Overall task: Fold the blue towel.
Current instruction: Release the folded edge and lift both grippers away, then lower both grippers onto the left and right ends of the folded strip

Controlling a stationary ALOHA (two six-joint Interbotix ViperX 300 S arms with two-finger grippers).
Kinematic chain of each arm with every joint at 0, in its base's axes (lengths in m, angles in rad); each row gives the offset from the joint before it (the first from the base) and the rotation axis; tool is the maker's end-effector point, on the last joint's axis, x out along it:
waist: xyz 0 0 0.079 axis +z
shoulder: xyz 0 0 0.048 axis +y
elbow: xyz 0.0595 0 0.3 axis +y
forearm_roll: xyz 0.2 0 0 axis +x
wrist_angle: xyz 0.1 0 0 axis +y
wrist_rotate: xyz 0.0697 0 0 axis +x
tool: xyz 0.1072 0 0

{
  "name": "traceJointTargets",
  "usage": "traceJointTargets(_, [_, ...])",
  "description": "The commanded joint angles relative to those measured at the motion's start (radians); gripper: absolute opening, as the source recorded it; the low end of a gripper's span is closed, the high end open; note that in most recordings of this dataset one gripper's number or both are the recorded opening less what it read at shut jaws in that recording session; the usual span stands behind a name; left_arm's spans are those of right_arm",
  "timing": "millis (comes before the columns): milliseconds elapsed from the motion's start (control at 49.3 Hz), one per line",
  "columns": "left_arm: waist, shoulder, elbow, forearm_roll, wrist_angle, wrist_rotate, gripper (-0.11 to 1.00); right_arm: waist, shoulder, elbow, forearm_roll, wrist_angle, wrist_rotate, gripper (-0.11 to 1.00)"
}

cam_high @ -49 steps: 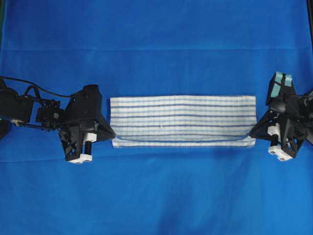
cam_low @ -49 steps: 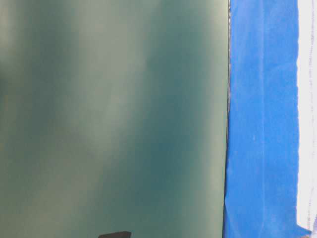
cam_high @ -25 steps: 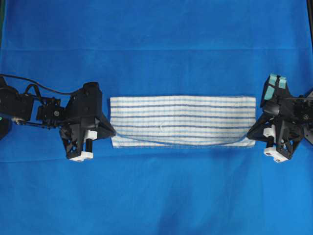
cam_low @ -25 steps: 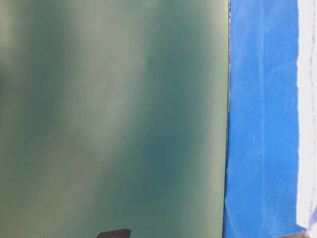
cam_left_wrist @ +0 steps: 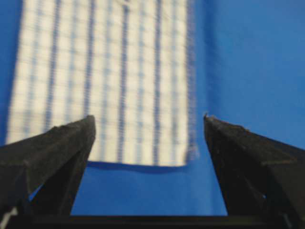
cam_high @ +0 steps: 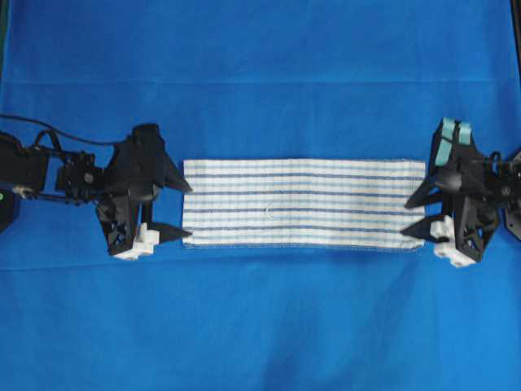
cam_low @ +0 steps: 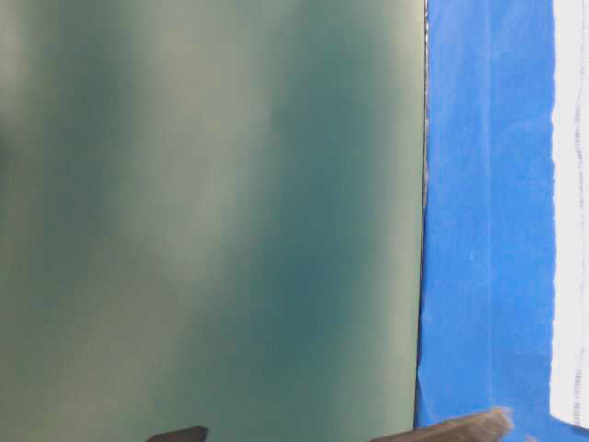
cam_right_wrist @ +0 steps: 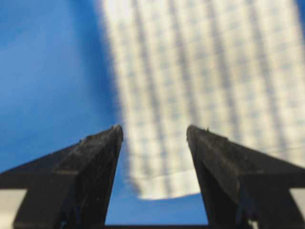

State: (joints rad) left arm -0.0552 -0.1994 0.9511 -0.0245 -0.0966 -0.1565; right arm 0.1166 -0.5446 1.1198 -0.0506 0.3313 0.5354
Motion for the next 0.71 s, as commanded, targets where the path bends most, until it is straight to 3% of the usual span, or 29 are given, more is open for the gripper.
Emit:
traceJointTargets(0, [0.038,-0.028,-0.018,-0.002,0.002,0.008,0.86,-0.044,-0.021,-0.02,-0.043,0.025,-0.002,0.62])
traceJointTargets(284, [0.114,-0.018,-0.029,-0.002,0.006,0.061,0.86,-0.189,-0.043,-0.014,-0.14,0.098,-0.002,0.62])
traceJointTargets(690, [0.167,0.094,-0.044,-0.002,-0.008,0.074,0.86,-0.272,0.067,0.003,-0.167,0.061,-0.002,0.62])
